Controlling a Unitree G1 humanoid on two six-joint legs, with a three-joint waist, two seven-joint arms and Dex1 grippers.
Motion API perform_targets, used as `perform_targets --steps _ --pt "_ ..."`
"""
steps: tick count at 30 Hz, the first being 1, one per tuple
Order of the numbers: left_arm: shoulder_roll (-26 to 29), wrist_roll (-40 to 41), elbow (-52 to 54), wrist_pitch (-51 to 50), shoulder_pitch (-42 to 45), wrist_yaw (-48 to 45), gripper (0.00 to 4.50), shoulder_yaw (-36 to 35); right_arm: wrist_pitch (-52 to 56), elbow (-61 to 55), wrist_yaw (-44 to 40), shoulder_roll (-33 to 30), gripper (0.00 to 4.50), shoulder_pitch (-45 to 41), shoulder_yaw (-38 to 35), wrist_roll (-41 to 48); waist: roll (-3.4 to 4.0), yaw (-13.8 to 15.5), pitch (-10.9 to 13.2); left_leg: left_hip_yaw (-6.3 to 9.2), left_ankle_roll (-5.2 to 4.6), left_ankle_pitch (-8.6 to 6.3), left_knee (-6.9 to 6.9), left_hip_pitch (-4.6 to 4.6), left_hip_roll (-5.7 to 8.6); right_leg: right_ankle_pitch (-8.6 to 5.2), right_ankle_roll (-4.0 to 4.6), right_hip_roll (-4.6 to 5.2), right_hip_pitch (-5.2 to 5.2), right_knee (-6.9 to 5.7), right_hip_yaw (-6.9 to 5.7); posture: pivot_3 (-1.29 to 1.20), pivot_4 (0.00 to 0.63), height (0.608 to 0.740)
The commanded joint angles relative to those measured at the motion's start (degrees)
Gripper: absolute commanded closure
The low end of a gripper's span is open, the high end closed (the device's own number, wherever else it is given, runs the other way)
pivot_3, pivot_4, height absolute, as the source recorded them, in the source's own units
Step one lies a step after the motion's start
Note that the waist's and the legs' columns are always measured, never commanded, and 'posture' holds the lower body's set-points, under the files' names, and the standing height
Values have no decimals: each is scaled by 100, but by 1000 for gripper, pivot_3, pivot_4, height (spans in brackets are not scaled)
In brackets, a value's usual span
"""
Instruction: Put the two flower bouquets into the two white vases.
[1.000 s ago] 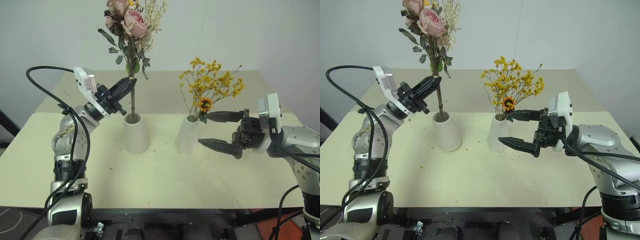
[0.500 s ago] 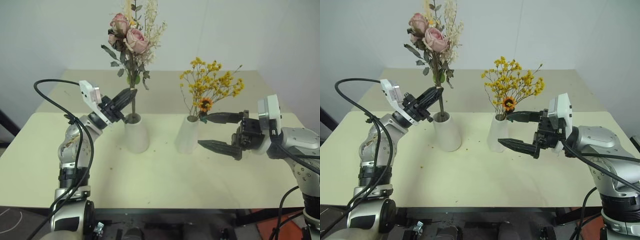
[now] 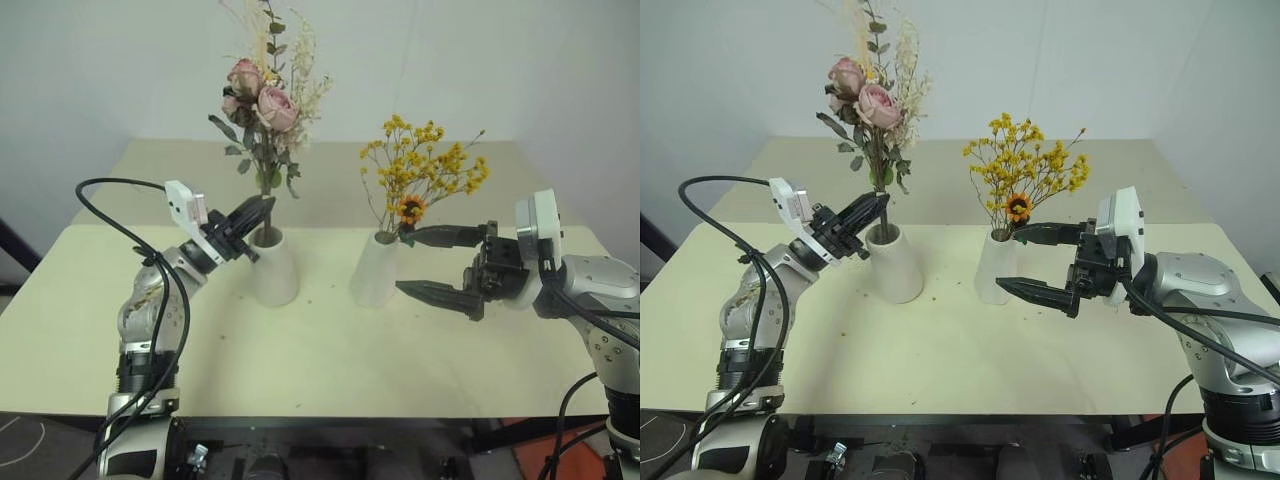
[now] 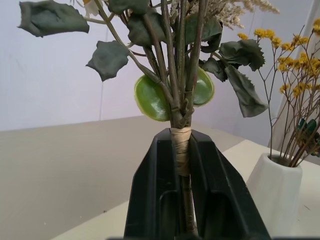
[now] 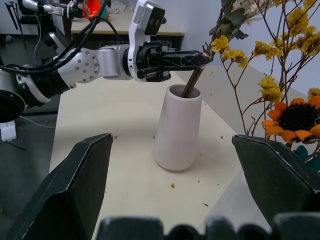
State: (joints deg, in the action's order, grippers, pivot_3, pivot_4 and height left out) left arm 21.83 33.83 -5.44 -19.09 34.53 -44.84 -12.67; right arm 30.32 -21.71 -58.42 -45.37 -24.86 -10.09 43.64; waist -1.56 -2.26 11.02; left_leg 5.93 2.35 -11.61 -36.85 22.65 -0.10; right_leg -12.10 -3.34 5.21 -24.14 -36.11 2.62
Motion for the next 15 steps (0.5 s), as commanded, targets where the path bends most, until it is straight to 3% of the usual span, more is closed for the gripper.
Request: perform_targets --steps 1,10,15 --pt "183 198 437 -265 -55 -43 3098 -27 -41 -147 51 -22 0 -29 -196 101 0 -9 0 0 0 0 0 -1 0 0 0 0 0 0 0 0 150 740" --pt "942 898 2060 -1354 -930 139 152 -393 -29 -196 96 -33 0 37 -218 124 0 -45 0 0 0 0 1 -1 -2 0 0 0 -1 0 2 0 150 740" --pt "1588 1420 2845 -1947 -1795 244 49 -951 -40 -193 113 -40 0 92 -212 116 0 -23 0 -1 0 0 1 -8 -3 -1 0 -1 2 -2 3 0 150 740"
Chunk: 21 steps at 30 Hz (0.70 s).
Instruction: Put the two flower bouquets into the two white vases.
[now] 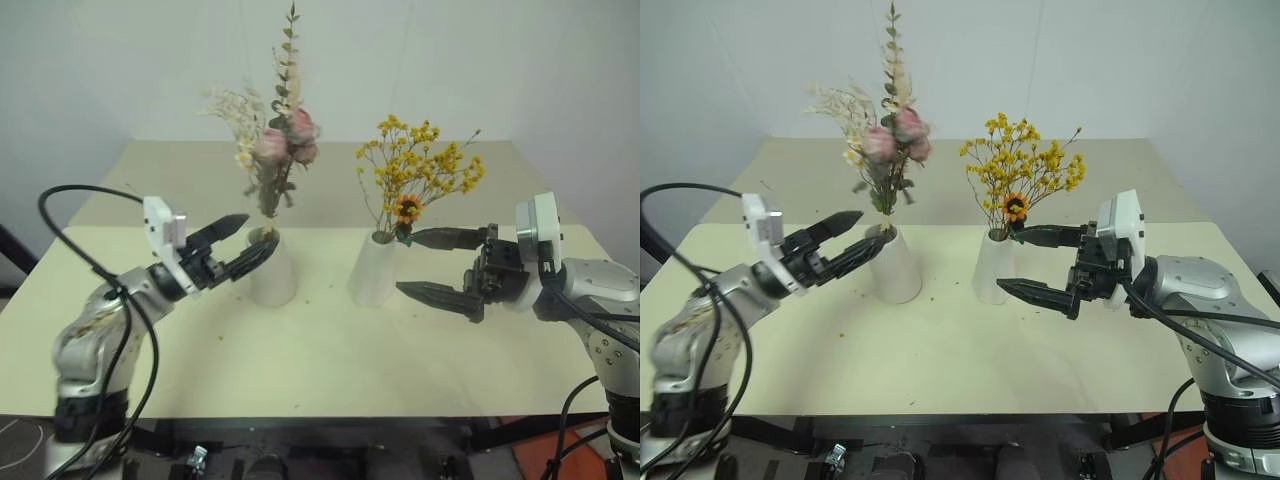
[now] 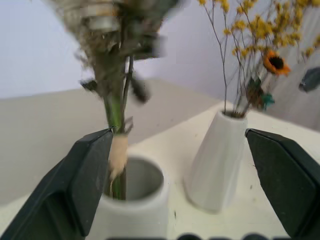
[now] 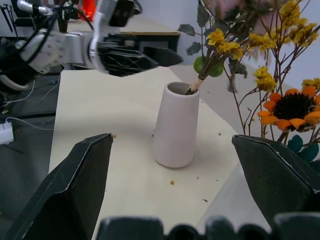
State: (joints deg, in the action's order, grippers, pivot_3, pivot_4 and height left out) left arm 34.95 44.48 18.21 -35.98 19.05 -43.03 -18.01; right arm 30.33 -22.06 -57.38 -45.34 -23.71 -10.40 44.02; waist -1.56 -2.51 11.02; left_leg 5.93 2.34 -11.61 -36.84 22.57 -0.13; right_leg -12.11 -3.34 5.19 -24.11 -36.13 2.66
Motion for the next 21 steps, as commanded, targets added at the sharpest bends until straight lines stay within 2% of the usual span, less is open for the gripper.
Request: perform_targets --steps 1,10,17,21 --pt "377 415 546 -357 -381 113 49 -522 -41 -147 8 -42 0 -28 -170 75 0 5 0 0 0 0 0 -1 0 0 0 0 2 0 0 0 150 740" --pt "967 760 591 -462 -967 -193 49 -1123 -26 -7 -77 -84 0 -125 -91 30 0 33 0 -1 0 0 0 -2 -1 -2 3 -1 2 4 -1 0 150 740" --pt "1772 864 83 -228 -1288 -1670 49 -1631 -12 129 -157 -263 0 -119 -167 -28 1 7 0 -5 0 -1 4 -4 -3 -6 9 -1 0 3 -1 0 150 740" --pt "2116 905 -125 -264 -1301 -2219 49 -1770 -9 161 -169 -373 0 -39 -237 -11 1 9 1 -6 0 -1 4 -2 -5 -11 17 -1 -2 4 -2 0 150 740"
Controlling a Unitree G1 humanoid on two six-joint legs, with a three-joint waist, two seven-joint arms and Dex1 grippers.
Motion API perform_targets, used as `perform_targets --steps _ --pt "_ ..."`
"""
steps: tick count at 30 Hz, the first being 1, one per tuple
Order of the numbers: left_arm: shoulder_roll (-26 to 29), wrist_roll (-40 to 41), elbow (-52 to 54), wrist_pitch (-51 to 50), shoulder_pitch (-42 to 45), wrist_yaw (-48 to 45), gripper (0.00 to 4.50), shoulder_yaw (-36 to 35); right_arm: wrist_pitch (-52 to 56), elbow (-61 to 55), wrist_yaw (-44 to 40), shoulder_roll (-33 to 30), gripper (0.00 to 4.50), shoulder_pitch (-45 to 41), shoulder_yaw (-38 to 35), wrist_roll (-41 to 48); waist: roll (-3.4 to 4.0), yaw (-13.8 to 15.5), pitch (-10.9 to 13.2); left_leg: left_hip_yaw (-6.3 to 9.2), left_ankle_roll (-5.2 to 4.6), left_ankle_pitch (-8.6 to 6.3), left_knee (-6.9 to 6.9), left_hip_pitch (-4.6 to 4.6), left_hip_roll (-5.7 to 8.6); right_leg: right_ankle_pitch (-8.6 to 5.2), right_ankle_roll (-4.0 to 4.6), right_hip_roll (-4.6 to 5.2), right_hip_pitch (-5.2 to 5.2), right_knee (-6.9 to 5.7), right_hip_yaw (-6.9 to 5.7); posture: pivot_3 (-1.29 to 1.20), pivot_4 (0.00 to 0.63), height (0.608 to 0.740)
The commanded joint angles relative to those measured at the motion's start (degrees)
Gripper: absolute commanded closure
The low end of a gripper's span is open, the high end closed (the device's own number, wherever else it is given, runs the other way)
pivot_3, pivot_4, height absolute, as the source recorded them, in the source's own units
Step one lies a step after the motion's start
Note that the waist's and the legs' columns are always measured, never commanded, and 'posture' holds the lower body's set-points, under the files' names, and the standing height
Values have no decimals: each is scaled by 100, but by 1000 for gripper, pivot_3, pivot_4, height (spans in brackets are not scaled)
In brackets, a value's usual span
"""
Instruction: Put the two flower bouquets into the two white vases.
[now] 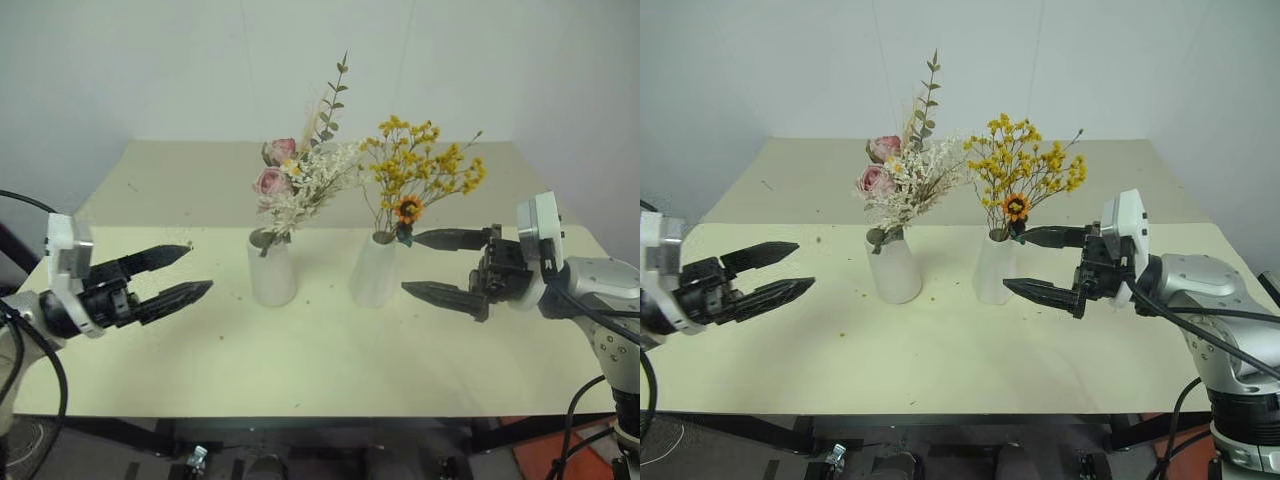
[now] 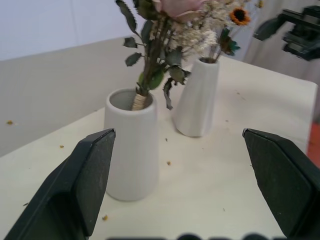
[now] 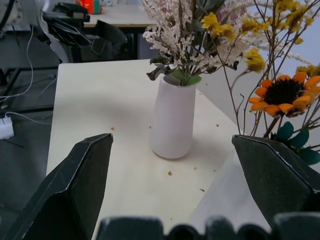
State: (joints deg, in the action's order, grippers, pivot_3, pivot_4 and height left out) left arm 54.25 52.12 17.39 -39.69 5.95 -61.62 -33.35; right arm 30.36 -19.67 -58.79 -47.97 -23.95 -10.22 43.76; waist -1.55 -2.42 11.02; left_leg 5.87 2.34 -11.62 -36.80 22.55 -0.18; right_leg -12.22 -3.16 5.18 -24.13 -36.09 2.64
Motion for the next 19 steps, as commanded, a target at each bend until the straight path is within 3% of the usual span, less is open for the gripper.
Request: perform_targets --steps 1,19 --pt "245 155 -80 83 19 -460 49 -255 -4 -74 -21 -132 0 7 -270 18 0 2 0 0 0 0 0 1 0 0 0 0 0 0 0 0 150 740" --pt "598 -91 -123 179 -56 -1029 49 -364 -21 267 -190 -693 0 907 -1056 -68 0 2 0 -2 0 0 1 3 -3 0 -1 0 -2 0 0 0 150 740"
